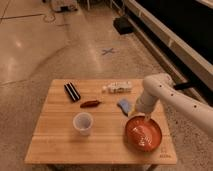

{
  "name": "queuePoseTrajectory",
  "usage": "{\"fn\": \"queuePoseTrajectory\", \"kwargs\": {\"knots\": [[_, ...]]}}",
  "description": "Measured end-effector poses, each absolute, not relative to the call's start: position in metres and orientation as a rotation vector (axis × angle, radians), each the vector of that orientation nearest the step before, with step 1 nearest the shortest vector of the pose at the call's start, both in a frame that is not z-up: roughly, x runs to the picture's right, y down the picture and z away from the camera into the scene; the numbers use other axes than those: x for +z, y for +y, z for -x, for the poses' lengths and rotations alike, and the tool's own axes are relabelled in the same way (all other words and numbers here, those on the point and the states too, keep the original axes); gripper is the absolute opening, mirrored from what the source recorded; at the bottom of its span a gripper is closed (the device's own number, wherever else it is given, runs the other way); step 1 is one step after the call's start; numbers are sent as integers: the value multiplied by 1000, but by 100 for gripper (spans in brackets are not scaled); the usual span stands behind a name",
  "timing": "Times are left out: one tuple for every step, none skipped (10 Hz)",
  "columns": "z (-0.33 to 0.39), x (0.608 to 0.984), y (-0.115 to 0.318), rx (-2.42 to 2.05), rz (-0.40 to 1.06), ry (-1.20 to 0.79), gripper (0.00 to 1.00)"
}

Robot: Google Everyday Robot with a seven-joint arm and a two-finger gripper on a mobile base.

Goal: Pick up the ceramic cup

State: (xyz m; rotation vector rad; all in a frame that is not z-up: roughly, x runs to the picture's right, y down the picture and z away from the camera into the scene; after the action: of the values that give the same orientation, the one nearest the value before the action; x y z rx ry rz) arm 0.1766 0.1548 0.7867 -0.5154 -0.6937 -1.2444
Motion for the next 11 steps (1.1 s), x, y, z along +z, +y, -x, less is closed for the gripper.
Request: {"fn": "queuePoseTrajectory", "kwargs": {"knots": [[-177,787,155,-1244,515,-694,60],[-175,785,157,-1251,518,-694,60],[-167,780,156,-1266,513,-695,60],[-154,775,154,-1282,507,-696,60],[-132,769,153,-1302,500,-698,60],[-105,762,153,-1330,493,-706,60],[-93,756,153,-1345,488,-708,60],[-81,747,154,-1362,486,-709,60],[-69,741,153,-1375,480,-710,60],[-57,736,150,-1390,473,-715,60],[-44,733,149,-1401,478,-715,60]]}}
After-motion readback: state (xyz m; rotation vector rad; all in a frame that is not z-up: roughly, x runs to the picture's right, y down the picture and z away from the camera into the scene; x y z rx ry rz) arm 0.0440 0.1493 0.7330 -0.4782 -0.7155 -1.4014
